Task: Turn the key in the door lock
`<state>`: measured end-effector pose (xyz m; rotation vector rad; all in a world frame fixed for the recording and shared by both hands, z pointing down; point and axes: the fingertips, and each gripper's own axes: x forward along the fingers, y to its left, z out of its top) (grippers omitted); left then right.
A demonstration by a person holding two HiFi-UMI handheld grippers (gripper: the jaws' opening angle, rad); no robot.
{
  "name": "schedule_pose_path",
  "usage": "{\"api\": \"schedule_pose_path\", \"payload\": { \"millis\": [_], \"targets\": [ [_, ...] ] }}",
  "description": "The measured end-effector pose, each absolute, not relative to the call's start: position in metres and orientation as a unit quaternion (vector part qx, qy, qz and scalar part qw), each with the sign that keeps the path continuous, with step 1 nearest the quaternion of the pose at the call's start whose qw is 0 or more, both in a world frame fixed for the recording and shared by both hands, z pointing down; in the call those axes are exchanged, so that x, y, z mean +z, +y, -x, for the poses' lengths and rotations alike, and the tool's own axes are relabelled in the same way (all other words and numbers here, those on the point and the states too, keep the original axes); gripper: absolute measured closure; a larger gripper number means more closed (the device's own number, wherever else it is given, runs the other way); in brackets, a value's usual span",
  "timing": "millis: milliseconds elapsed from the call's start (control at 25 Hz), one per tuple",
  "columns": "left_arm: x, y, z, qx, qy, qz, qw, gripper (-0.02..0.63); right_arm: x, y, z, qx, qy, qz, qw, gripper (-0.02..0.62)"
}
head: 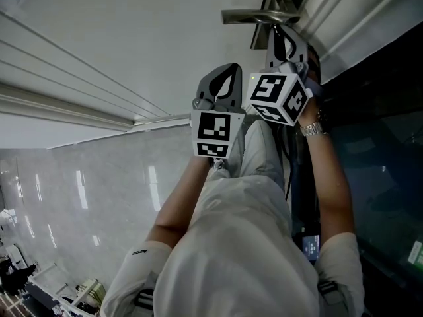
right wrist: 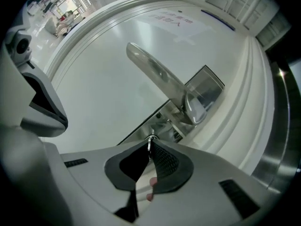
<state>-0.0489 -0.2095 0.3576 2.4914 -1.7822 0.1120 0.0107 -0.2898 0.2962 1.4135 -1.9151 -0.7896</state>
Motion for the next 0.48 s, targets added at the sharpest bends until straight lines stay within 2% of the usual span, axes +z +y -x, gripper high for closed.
{"api": "schedule_pose_path", "payload": {
  "millis": [200,480],
  "targets": [
    [0.3612,-0.2095,0.0511,0.043,-0.584,-0.810,0.040,0.598,0.2951,-0.2904,-0.0123,-0.258,-0.741,-0.556,0.276,0.581],
    [0.3619,-0.2089,0.0540,0.046,-0.588,-0.806,0.039,0.598,0.2930,-0.2929,-0.0143,-0.088,-0.798,-0.572,0.167,0.583]
  ]
}}
